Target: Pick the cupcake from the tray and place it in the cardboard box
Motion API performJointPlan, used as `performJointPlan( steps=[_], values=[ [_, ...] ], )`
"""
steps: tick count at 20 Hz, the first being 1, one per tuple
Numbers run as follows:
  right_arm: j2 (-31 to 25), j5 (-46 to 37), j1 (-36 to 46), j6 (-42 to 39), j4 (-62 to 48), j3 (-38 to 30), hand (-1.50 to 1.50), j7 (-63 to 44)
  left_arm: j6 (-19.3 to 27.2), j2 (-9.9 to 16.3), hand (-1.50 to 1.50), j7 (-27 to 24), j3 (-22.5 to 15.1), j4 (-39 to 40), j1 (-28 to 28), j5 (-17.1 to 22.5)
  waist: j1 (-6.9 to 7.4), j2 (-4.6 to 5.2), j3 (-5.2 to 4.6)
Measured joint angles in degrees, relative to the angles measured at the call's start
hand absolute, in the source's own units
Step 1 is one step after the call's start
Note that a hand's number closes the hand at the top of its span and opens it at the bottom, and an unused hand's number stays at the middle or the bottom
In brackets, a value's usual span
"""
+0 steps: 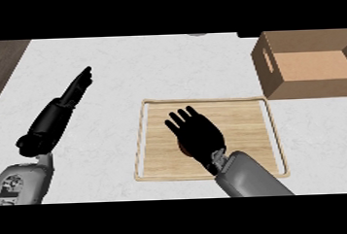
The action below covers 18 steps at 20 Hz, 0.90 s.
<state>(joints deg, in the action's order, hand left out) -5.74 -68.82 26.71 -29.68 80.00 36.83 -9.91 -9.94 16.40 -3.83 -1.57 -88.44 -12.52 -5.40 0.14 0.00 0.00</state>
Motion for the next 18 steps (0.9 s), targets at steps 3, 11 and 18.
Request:
performJointPlan(
  steps=[3, 11, 18],
  values=[
    [-0.3, -0.9, -0.5, 0.6, -1.5, -1.6, -1.5, 2.1, -0.5, -0.5, 0.0, 0.7, 0.3, -0.3, -0.2, -0.4, -0.02, 0.0, 0.01],
    [1.5, -4.0, 0.6, 6.2, -7.6, -1.0, 1.5, 9.9, -2.2, -0.8, 0.0, -0.9, 2.1, 1.7, -0.5, -0.7, 0.04, 0.04, 0.0],
    [1.1, -6.7, 0.0, 16.1, -8.9, -1.5, 1.5, 16.9, -2.1, -1.7, 0.0, -0.9, 2.0, 0.3, 0.5, -2.1, 0.04, -0.31, -0.05]
  ],
)
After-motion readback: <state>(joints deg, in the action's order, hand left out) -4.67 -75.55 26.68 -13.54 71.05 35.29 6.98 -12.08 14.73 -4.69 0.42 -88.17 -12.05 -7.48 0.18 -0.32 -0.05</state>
